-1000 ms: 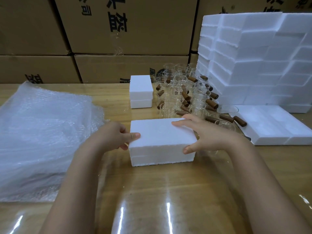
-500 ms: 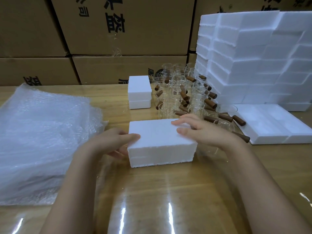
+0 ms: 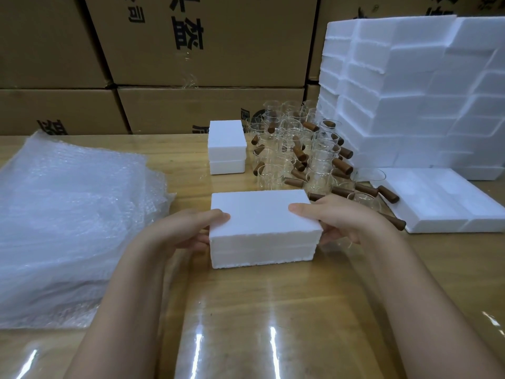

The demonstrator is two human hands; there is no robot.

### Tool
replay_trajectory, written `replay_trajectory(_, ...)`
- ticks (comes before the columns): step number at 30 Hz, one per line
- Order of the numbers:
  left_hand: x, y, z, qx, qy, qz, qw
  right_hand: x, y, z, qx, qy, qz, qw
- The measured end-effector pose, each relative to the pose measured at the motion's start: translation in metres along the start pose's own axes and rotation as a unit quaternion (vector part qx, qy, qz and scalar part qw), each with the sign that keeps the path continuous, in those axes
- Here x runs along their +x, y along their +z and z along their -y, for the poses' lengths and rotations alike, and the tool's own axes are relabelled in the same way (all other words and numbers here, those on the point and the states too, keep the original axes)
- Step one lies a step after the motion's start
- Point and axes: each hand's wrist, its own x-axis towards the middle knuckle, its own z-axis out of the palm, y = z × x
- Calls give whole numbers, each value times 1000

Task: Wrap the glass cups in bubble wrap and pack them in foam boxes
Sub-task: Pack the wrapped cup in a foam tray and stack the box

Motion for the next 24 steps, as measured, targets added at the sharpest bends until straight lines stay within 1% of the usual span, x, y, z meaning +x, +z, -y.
replay_trajectory(4, 2, 3, -3, -35, 21, 6, 999, -3, -10, 1, -17, -25, 9, 1000)
replay_trajectory(7, 1, 5, -5, -65, 43, 24, 997, -6, -23, 3, -19, -51, -19, 998)
replay_trajectory(9, 2, 6, -5, -120, 69, 24, 990, -10, -27, 7, -20, -65, -30, 997)
replay_trajectory(11, 2, 4, -4, -187, 112, 30, 975, -13, -27, 10, 19, -88, -29, 996)
replay_trajectory(12, 1, 2, -3, -202, 137, 43, 969, -15, -27, 10, 44, -100, -23, 994)
replay_trajectory(14, -2, -4, -1, -192, 183, 64, 962, -17, -27, 11, 61, -126, 5, 990)
replay_trajectory(16, -5, -11, 3, -166, 230, 68, 956, -19, -26, 11, 53, -162, 48, 984)
replay_trajectory(18, -7, -14, 6, -148, 277, 63, 947, -18, -23, 9, 36, -194, 67, 978)
replay_trajectory(20, -8, -14, 6, -148, 312, 56, 937, -17, -20, 9, -5, -214, 48, 976)
replay_trajectory(22, -8, -11, 5, -139, 335, 45, 931, -15, -19, 9, -67, -230, 12, 971)
replay_trajectory(24, -7, -7, 3, -126, 345, 35, 930, -14, -18, 9, -87, -247, -13, 965)
